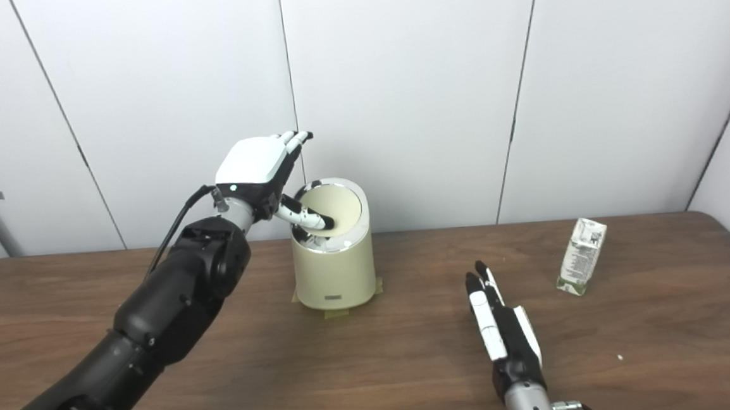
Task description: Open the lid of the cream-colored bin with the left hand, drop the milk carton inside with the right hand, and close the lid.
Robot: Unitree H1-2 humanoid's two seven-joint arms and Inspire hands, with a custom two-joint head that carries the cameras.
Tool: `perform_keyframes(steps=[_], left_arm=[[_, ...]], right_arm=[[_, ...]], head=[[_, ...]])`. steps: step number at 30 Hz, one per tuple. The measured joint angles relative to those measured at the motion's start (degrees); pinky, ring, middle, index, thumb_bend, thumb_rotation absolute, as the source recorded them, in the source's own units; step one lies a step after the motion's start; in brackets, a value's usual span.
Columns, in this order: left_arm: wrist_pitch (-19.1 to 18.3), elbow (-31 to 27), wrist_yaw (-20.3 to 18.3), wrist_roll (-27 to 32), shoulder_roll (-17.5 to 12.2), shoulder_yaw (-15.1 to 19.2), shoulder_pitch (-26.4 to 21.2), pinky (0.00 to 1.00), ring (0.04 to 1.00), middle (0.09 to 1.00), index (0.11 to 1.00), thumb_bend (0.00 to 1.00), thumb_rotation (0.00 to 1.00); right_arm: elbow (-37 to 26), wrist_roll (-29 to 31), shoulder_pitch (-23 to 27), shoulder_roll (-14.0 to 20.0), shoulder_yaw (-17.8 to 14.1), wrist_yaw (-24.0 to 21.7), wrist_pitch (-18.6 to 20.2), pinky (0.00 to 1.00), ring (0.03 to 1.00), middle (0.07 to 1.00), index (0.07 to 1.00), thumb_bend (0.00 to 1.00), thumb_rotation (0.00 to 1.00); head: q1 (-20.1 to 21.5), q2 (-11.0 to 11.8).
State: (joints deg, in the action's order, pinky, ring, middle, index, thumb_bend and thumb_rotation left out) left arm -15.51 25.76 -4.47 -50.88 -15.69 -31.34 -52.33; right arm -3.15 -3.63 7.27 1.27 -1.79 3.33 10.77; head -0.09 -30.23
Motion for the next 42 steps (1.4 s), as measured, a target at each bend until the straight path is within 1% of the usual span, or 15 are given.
perform_keyframes(steps=[1,4,6,7,8,10,12,14,16,20,28,32,35,38,42], left_arm=[[0.1,-0.1,-0.7,1.2,0.1,1.2,0.2,0.90,0.938,0.948,0.956,0.96,0.12],[0.0,-1.6,-1.2,5.5,0.9,5.6,2.1,0.91,0.915,0.923,0.920,0.90,0.23],[0.2,-2.0,-0.3,10.1,2.9,10.6,4.0,0.81,0.876,0.892,0.883,0.77,0.26],[0.8,-2.2,1.2,13.0,4.6,14.4,5.4,0.74,0.841,0.871,0.876,0.67,0.34],[1.2,-3.1,3.2,15.2,5.9,16.9,6.7,0.73,0.837,0.869,0.876,0.66,0.35],[2.4,-5.2,5.9,17.9,7.8,19.5,8.9,0.71,0.821,0.861,0.896,0.59,0.49],[2.7,-7.9,6.5,20.3,9.0,21.1,10.3,0.72,0.825,0.858,0.907,0.56,0.55],[2.8,-11.1,6.3,23.0,9.9,22.9,11.3,0.76,0.853,0.877,0.915,0.52,0.60],[2.1,-14.9,5.7,25.6,10.3,24.4,12.2,0.81,0.875,0.886,0.915,0.48,0.66],[0.2,-20.2,3.8,28.8,10.5,25.2,14.9,0.88,0.926,0.929,0.932,0.47,0.78],[-2.8,-25.8,1.8,32.5,10.9,25.5,27.1,0.93,0.955,0.947,0.955,0.43,0.85],[-3.5,-28.9,1.7,33.1,10.9,26.0,30.1,0.94,0.953,0.937,0.952,0.43,0.86],[-3.5,-30.5,1.7,34.2,11.1,26.7,31.9,0.94,0.946,0.923,0.960,0.41,0.87],[-3.5,-31.2,1.6,34.7,11.1,26.7,34.1,0.93,0.938,0.918,0.960,0.41,0.89],[-3.3,-30.4,1.5,35.8,10.5,27.0,35.4,0.95,0.953,0.933,0.960,0.40,0.88]], right_arm=[[0.0,0.0,0.0,-0.1,0.1,0.0,0.0,0.95,0.953,0.957,1.000,0.64,1.00],[0.0,-0.2,0.0,-0.1,0.1,0.1,0.0,0.94,0.950,0.956,1.000,0.63,1.00],[-0.1,-0.2,0.0,0.0,0.0,0.1,0.1,0.95,0.953,0.956,1.000,0.63,1.00],[-0.1,-0.2,0.0,0.0,0.0,0.1,0.1,0.95,0.953,0.956,1.000,0.63,1.00],[-0.1,-0.2,0.0,0.0,0.0,0.1,0.1,0.95,0.953,0.956,1.000,0.63,1.00],[-0.1,-0.2,0.0,0.0,0.1,0.0,0.1,0.93,0.945,0.952,1.000,0.63,1.00],[-0.1,-0.2,0.0,0.0,0.1,-0.1,0.0,0.93,0.948,0.955,1.000,0.63,1.00],[-0.1,0.0,0.0,0.2,0.1,-0.2,0.0,0.92,0.948,0.957,1.000,0.63,1.00],[-0.2,-0.2,0.0,0.5,0.2,-0.4,0.1,0.88,0.938,0.954,0.994,0.61,1.00],[-3.1,-2.0,-0.2,2.3,1.5,-1.3,1.7,0.83,0.924,0.951,0.965,0.59,0.97],[-4.3,-2.4,-0.2,3.2,1.5,-1.6,4.2,0.80,0.871,0.908,0.911,0.56,0.71],[-5.2,-3.0,-0.1,3.2,1.4,-1.3,4.8,0.77,0.840,0.883,0.889,0.59,0.65],[-5.3,-3.0,0.3,3.6,0.1,-1.2,4.8,0.76,0.832,0.874,0.870,0.61,0.55],[-5.3,-2.6,0.4,4.4,-1.7,-1.0,4.7,0.77,0.821,0.881,0.866,0.65,0.53],[-5.2,-5.6,0.4,7.2,-2.1,0.0,4.3,0.77,0.826,0.864,0.848,0.68,0.53]], head=[[0.0,0.0],[0.1,0.0],[0.1,0.0],[0.1,-0.1],[0.1,-0.1],[0.0,-0.1],[0.2,-0.3],[0.2,-0.3],[0.2,-0.3],[1.0,-0.5],[1.8,-0.7],[5.1,-0.5],[6.9,-0.4],[9.6,-0.2],[13.9,0.1]])
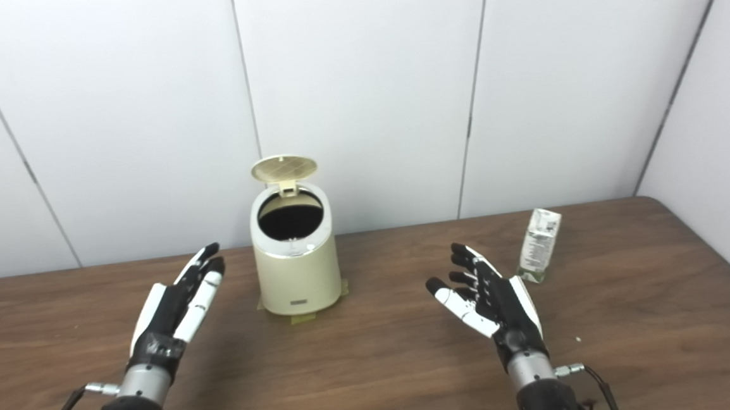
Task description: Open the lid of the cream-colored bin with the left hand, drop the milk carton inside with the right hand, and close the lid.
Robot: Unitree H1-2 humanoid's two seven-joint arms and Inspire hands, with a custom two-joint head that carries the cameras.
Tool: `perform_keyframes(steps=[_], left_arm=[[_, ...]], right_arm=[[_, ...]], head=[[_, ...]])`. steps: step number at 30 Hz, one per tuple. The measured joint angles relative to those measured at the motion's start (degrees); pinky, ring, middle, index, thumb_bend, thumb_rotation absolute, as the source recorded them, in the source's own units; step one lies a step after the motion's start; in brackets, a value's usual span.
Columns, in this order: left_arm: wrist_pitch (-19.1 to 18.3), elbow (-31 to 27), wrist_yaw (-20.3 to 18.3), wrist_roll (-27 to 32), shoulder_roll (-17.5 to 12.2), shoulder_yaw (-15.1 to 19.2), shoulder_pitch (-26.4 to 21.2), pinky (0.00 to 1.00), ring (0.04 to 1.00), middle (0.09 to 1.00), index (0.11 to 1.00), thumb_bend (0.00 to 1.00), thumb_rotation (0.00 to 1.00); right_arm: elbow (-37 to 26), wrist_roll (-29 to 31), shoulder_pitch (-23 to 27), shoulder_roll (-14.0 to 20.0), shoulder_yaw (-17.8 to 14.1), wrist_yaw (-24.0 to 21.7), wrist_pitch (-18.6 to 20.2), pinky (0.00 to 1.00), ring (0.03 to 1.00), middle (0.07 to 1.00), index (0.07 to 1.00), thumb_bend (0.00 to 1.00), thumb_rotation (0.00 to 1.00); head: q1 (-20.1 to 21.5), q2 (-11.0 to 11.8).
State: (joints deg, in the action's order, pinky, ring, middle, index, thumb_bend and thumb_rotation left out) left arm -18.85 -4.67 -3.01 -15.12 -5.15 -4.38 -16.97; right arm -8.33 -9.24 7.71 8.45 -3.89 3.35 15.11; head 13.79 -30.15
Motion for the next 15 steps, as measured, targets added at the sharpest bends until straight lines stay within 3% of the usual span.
perform_keyframes(steps=[3,8,11,15], left_arm=[[0.6,1.2,-0.2,1.4,-1.1,0.3,-0.1,0.95,0.963,0.953,0.973,0.39,0.86],[1.0,2.0,-2.2,2.3,-1.9,-0.4,-0.4,0.95,0.977,0.975,0.979,0.39,0.81],[1.5,3.1,-2.4,3.4,-2.0,-0.3,-0.5,0.96,0.981,0.980,0.988,0.39,0.78],[1.5,4.1,-2.5,3.6,-2.6,-0.3,-0.8,0.98,0.990,0.984,0.989,0.40,0.77]], right_arm=[[-1.5,-1.8,-0.1,1.3,-0.4,0.6,0.7,0.76,0.819,0.844,0.832,0.68,0.45],[-8.8,-4.8,0.0,1.5,-1.4,1.1,5.0,0.73,0.791,0.825,0.829,0.72,0.37],[-9.7,-4.6,-0.6,2.9,-3.6,0.8,5.2,0.73,0.803,0.836,0.812,0.73,0.30],[-11.9,-4.6,-1.9,5.6,-7.8,0.8,8.0,0.70,0.788,0.839,0.802,0.73,0.28]], head=[[2.6,0.0],[5.1,-0.4],[6.5,-0.7],[7.9,-0.8]])
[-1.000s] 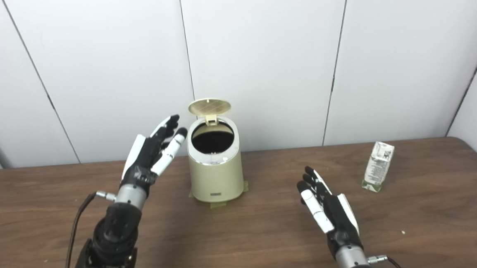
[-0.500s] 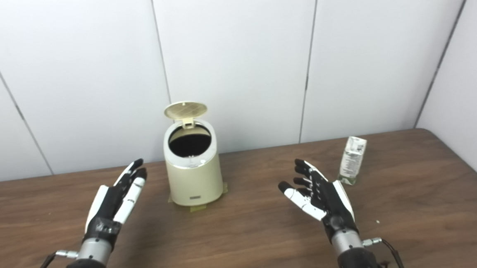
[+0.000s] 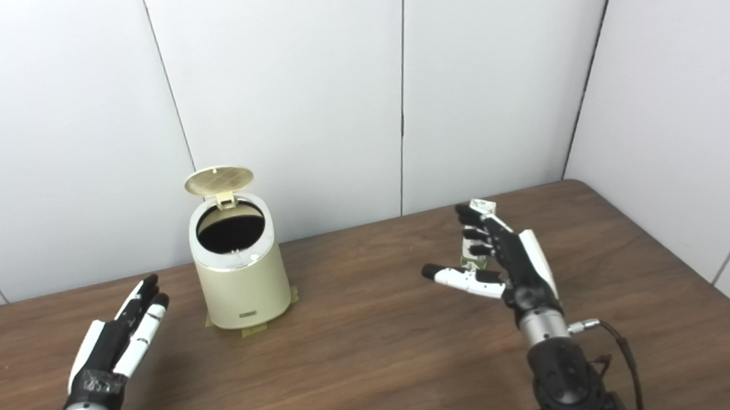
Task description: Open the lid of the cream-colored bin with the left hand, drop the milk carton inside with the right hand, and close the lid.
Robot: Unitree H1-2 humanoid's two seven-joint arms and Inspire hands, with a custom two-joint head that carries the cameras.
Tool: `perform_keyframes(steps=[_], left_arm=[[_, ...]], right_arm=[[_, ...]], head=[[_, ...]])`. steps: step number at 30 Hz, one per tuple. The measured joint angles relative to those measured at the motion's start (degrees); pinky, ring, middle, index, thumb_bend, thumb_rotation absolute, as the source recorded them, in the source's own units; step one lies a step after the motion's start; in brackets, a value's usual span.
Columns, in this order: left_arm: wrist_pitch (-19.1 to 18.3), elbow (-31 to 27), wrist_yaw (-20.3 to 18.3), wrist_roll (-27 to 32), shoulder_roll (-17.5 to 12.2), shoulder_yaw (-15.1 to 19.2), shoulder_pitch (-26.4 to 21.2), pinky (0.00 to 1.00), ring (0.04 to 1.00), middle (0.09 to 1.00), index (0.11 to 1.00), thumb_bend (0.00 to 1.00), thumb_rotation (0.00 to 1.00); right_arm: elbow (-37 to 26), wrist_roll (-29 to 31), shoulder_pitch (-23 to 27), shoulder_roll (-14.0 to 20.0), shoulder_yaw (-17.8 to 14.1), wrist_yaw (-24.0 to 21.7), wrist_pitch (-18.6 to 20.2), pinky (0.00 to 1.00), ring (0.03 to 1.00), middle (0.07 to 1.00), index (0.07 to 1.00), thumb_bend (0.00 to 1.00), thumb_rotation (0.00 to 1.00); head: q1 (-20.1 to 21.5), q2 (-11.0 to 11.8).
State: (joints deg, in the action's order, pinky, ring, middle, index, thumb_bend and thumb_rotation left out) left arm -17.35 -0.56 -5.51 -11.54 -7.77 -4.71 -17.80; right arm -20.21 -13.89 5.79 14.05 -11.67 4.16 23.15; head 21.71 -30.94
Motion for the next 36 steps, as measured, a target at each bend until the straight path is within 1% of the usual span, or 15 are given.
perform_keyframes(steps=[2,5,8,9,11,13,16,20,24,26,31,33,36], left_arm=[[0.2,1.2,0.0,0.2,0.0,0.0,-0.8,1.00,0.998,0.987,0.982,0.39,0.75],[1.1,2.6,0.0,0.5,-0.1,0.0,-1.7,1.00,1.000,0.991,0.978,0.39,0.75],[1.9,3.2,0.0,0.6,-0.2,0.0,-1.8,1.00,1.000,0.995,0.983,0.39,0.74],[2.0,3.4,0.0,0.7,-0.3,0.0,-1.8,1.00,1.000,0.996,0.985,0.39,0.74],[2.2,3.6,-0.1,0.7,-0.5,0.0,-1.8,1.00,1.000,1.000,0.984,0.39,0.74],[2.2,3.6,-0.2,0.7,-0.9,0.0,-1.8,1.00,1.000,1.000,0.992,0.39,0.73],[2.2,3.8,-0.9,0.7,-1.5,0.1,-1.8,1.00,1.000,1.000,0.994,0.40,0.73],[2.2,4.9,-1.1,0.7,-1.6,0.4,-1.9,1.00,1.000,1.000,0.995,0.39,0.73],[2.2,5.2,-1.2,0.7,-1.6,0.5,-2.0,1.00,0.999,0.999,0.999,0.39,0.72],[2.2,5.5,-1.3,0.8,-1.6,0.5,-2.2,1.00,0.999,1.000,1.000,0.39,0.72],[2.2,6.6,-1.4,0.8,-1.7,0.6,-2.4,1.00,1.000,1.000,0.998,0.39,0.72],[2.3,6.6,-1.6,0.9,-1.8,0.6,-2.4,1.00,1.000,1.000,0.991,0.39,0.72],[2.5,6.6,-1.6,1.1,-2.1,0.8,-2.5,1.00,1.000,1.000,0.991,0.39,0.72]], right_arm=[[-1.2,-0.1,-0.6,1.3,-1.1,-0.1,1.1,0.70,0.774,0.828,0.803,0.75,0.28],[-1.5,0.2,-0.7,2.3,-2.8,-0.6,2.5,0.71,0.793,0.835,0.820,0.75,0.27],[-1.5,0.4,-0.7,3.2,-4.4,-0.8,3.5,0.71,0.811,0.831,0.815,0.79,0.27],[-1.5,-0.1,-0.7,3.5,-4.7,-0.7,3.5,0.73,0.816,0.832,0.818,0.79,0.26],[-1.1,-1.4,-0.5,5.1,-4.9,-0.6,3.5,0.74,0.803,0.823,0.818,0.79,0.22],[-0.4,-1.9,0.0,6.9,-5.2,-0.6,3.4,0.73,0.793,0.824,0.814,0.81,0.18],[1.0,-2.5,1.5,9.4,-5.5,-0.8,3.4,0.74,0.804,0.837,0.826,0.81,0.17],[3.4,-4.0,3.3,13.5,-4.2,-1.8,3.3,0.76,0.832,0.850,0.824,0.83,0.14],[9.5,-6.8,6.1,16.7,-1.0,-2.3,2.9,0.77,0.861,0.875,0.845,0.87,0.15],[13.3,-6.9,7.7,17.5,0.1,-2.7,2.3,0.80,0.877,0.882,0.849,0.89,0.14],[21.6,-7.8,11.2,18.5,2.7,-2.7,0.8,0.83,0.874,0.872,0.856,0.92,0.12],[24.6,-8.0,12.5,19.1,3.6,-2.8,0.5,0.82,0.873,0.875,0.871,0.92,0.11],[28.0,-8.4,14.3,20.8,6.2,-3.8,-0.3,0.80,0.869,0.884,0.882,0.91,0.12]], head=[[0.9,-0.1],[1.3,-0.2],[1.6,-0.3],[1.6,-0.3],[1.9,-0.4],[2.0,-0.4],[2.1,-0.4],[2.2,-0.4],[2.2,-0.2],[2.2,-0.1],[2.0,0.1],[2.1,0.2],[2.2,0.2]])
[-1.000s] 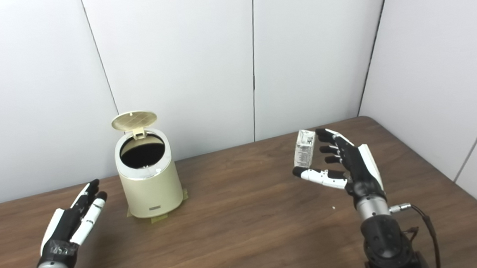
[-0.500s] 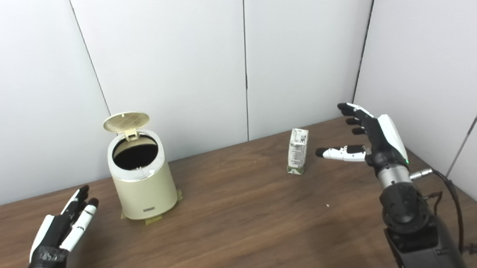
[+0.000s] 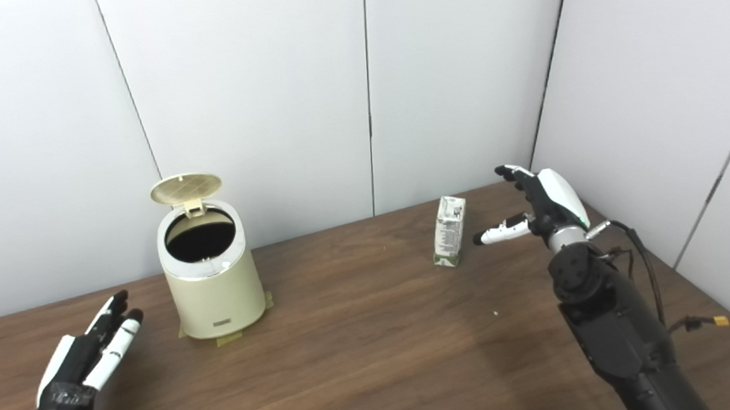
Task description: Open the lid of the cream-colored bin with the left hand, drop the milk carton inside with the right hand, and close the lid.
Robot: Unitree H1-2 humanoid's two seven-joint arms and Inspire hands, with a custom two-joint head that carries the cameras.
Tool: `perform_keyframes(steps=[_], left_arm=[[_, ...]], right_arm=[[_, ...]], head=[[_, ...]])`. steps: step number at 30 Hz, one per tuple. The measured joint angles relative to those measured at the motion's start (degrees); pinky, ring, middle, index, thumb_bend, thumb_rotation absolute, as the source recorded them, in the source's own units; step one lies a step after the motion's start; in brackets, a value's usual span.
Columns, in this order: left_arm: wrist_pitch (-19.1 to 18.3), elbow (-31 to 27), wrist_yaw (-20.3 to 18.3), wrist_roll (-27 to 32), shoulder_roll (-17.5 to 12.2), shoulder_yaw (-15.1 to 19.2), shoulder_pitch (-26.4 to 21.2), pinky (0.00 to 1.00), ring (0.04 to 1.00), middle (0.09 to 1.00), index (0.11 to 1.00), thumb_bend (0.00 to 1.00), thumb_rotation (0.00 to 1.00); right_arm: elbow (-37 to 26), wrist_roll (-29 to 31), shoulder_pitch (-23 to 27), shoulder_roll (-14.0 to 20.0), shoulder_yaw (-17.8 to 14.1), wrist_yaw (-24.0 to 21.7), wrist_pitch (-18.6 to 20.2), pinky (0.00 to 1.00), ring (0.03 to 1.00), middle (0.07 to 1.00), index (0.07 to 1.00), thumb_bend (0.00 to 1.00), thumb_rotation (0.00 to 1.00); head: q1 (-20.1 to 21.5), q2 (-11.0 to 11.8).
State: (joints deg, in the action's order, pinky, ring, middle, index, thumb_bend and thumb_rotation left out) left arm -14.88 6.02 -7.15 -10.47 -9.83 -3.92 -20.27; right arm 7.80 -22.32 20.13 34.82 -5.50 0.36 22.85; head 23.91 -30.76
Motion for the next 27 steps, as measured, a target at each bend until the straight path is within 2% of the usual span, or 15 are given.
perform_keyframes(steps=[7,10,19,27], left_arm=[[0.0,-0.3,0.0,0.0,-0.3,0.2,0.0,1.00,1.000,1.000,0.993,0.38,0.73],[0.0,-0.4,-0.1,0.0,-0.3,0.2,0.0,1.00,1.000,1.000,0.991,0.37,0.73],[-0.3,-1.7,-0.3,1.0,-0.5,0.4,0.0,1.00,1.000,1.000,0.998,0.37,0.72],[-0.4,-1.7,-0.3,1.0,-0.9,0.4,0.0,1.00,1.000,1.000,0.991,0.38,0.79]], right_arm=[[4.5,-2.7,3.1,3.4,5.6,-2.8,-2.6,0.76,0.853,0.876,0.883,0.97,0.14],[5.5,-4.6,4.0,3.7,7.4,-2.9,-3.2,0.78,0.864,0.882,0.878,0.99,0.16],[6.2,-6.7,5.9,3.7,9.2,-4.2,-2.6,0.84,0.916,0.912,0.871,0.98,0.13],[5.5,-7.7,6.1,3.5,10.0,-5.6,-0.2,0.83,0.933,0.925,0.874,0.97,0.15]], head=[[0.2,-0.3],[0.3,-0.5],[0.5,-1.2],[0.4,-1.7]])
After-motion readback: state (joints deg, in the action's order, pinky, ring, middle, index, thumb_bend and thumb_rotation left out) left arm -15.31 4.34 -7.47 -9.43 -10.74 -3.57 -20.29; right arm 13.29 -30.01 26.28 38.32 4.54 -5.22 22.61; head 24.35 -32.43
